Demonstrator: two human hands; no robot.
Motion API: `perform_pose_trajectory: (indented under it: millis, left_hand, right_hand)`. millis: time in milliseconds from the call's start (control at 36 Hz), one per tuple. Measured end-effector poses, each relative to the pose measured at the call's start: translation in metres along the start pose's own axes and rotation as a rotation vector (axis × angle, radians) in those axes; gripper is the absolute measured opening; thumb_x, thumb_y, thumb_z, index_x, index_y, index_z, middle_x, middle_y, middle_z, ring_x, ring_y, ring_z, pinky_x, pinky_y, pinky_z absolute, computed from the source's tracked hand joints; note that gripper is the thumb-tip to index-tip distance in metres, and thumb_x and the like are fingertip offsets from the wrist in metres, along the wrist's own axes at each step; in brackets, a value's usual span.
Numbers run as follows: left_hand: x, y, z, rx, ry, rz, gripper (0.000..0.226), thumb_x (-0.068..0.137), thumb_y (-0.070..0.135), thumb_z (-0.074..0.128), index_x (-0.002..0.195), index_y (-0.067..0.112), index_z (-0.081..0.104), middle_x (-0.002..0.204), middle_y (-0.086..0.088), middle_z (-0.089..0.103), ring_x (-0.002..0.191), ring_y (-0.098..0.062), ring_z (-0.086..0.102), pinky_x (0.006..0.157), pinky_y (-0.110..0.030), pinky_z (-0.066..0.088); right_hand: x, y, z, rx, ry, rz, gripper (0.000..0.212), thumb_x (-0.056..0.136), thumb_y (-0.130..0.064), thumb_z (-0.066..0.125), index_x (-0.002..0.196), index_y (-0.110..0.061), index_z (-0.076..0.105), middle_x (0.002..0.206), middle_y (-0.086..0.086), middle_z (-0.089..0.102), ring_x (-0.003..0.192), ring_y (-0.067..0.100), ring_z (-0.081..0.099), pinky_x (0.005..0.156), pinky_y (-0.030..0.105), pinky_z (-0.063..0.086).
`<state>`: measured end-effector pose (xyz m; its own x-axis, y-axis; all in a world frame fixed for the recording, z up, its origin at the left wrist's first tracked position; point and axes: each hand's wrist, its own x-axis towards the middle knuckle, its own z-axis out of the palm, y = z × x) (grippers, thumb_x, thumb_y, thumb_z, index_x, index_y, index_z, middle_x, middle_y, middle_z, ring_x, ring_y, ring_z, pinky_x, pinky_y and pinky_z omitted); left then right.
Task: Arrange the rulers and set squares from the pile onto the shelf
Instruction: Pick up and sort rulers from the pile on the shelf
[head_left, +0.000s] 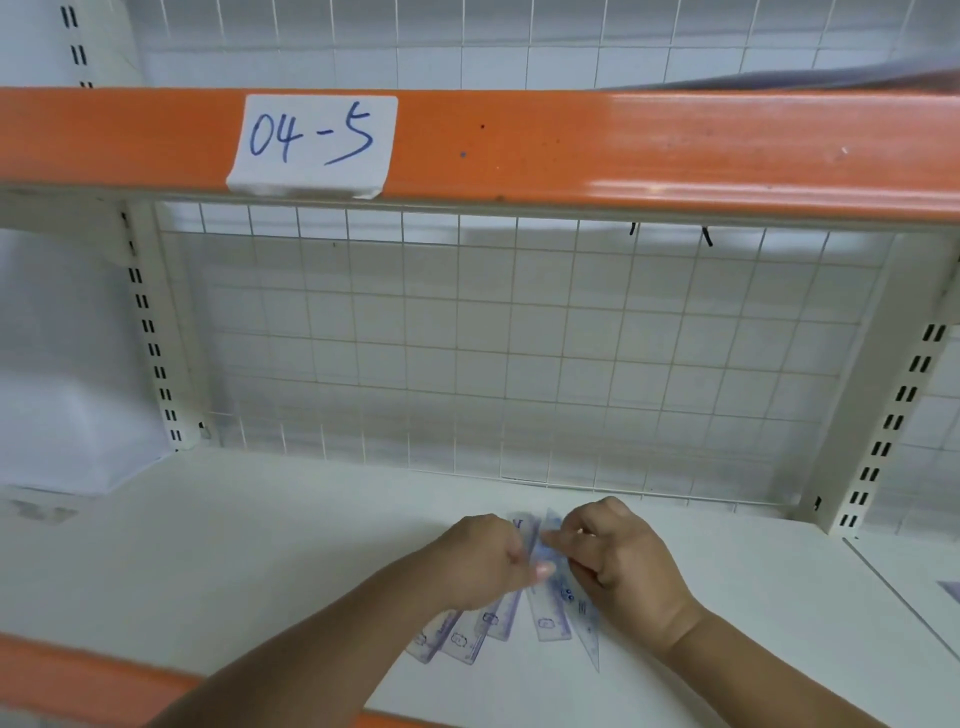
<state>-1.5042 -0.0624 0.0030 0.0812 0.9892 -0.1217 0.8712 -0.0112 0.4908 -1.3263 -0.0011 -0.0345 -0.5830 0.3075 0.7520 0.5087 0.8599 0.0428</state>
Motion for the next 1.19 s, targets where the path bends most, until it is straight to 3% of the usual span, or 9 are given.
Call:
perform_pose_trajectory:
  millis: [139, 278, 417, 528, 722, 861, 1000, 1083, 1194]
  left_hand:
    - [0.0, -0.001, -0.001, -0.144, -0.038, -0.014, 0.033, 0.078, 0.046, 0.072, 0.083, 0.018, 0.057, 0.081, 0.0, 0.048, 0.072, -0.014, 0.045, 0.068, -0.025, 0.036]
    - [-0.002, 0.0, -0.002, -0.184, -0.04, -0.011, 0.036, 0.085, 0.049, 0.063, 0.076, 0.016, 0.053, 0.073, -0.002, 0.042, 0.064, -0.015, 0.04, 0.062, -0.026, 0.033]
    - [-0.003, 0.001, -0.004, -0.135, 0.008, -0.013, 0.04, 0.09, 0.042, 0.06, 0.065, 0.015, 0.042, 0.063, 0.001, 0.033, 0.054, -0.014, 0.032, 0.053, -0.026, 0.028]
    - [-0.005, 0.003, -0.002, -0.094, 0.024, -0.021, 0.045, 0.088, 0.039, 0.063, 0.059, 0.017, 0.037, 0.059, 0.003, 0.031, 0.052, -0.012, 0.029, 0.054, -0.025, 0.026]
    - [-0.004, 0.002, -0.004, 0.02, 0.159, -0.102, 0.038, 0.088, 0.036, 0.065, 0.06, 0.02, 0.046, 0.065, 0.002, 0.048, 0.066, -0.018, 0.046, 0.064, -0.023, 0.036]
    - [-0.004, -0.006, -0.004, 0.113, 0.222, -0.134, 0.044, 0.088, 0.035, 0.064, 0.055, 0.02, 0.04, 0.063, 0.005, 0.046, 0.067, -0.019, 0.045, 0.058, -0.023, 0.033]
    - [-0.005, -0.011, -0.005, 0.104, 0.236, -0.123, 0.024, 0.089, 0.039, 0.063, 0.075, 0.02, 0.059, 0.078, 0.002, 0.058, 0.072, -0.018, 0.051, 0.064, -0.023, 0.038]
    - [-0.007, -0.012, -0.004, 0.101, 0.25, -0.111, 0.023, 0.089, 0.039, 0.064, 0.08, 0.019, 0.065, 0.077, 0.003, 0.059, 0.071, -0.016, 0.052, 0.065, -0.022, 0.038]
    - [-0.007, -0.015, -0.002, 0.116, 0.259, -0.115, 0.033, 0.088, 0.038, 0.064, 0.064, 0.02, 0.05, 0.069, 0.004, 0.051, 0.068, -0.018, 0.046, 0.062, -0.023, 0.035]
  right_hand:
    - [0.004, -0.002, 0.002, -0.107, -0.003, -0.09, 0.032, 0.056, -0.004, 0.069, 0.082, -0.02, 0.077, 0.07, -0.002, 0.062, 0.057, 0.021, 0.054, 0.047, 0.023, 0.044]
    - [0.002, -0.003, 0.009, -0.145, 0.029, -0.114, 0.03, 0.064, -0.002, 0.056, 0.08, -0.019, 0.075, 0.068, -0.001, 0.06, 0.069, 0.017, 0.038, 0.048, 0.024, 0.041]
    - [0.001, -0.004, 0.011, -0.115, 0.019, -0.098, 0.033, 0.056, -0.001, 0.068, 0.083, -0.018, 0.076, 0.072, 0.0, 0.062, 0.072, 0.017, 0.037, 0.049, 0.025, 0.042]
    - [0.003, -0.006, 0.008, -0.132, 0.043, -0.102, 0.023, 0.071, -0.007, 0.06, 0.084, -0.017, 0.077, 0.071, 0.0, 0.062, 0.071, 0.016, 0.038, 0.049, 0.025, 0.042]
    - [0.007, -0.012, -0.003, -0.044, -0.062, 0.058, 0.027, 0.078, -0.032, 0.054, 0.09, -0.017, 0.073, 0.077, -0.002, 0.062, 0.071, 0.018, 0.05, 0.056, 0.024, 0.049]
    - [0.003, -0.01, -0.008, 0.04, -0.204, 0.33, 0.053, 0.052, -0.02, 0.09, 0.101, -0.01, 0.07, 0.091, 0.006, 0.064, 0.079, 0.027, 0.064, 0.063, 0.024, 0.049]
    - [0.005, -0.011, -0.016, -0.004, -0.352, 0.399, 0.04, 0.089, -0.027, 0.061, 0.128, -0.018, 0.057, 0.114, 0.001, 0.06, 0.11, 0.023, 0.048, 0.089, 0.025, 0.04]
    - [0.008, -0.013, -0.016, 0.007, -0.394, 0.439, 0.039, 0.09, -0.03, 0.059, 0.127, -0.019, 0.057, 0.114, -0.001, 0.06, 0.111, 0.02, 0.045, 0.09, 0.023, 0.039]
    - [0.009, -0.017, -0.016, -0.021, -0.41, 0.485, 0.036, 0.089, -0.033, 0.058, 0.122, -0.019, 0.057, 0.112, -0.002, 0.059, 0.11, 0.018, 0.045, 0.088, 0.024, 0.04]
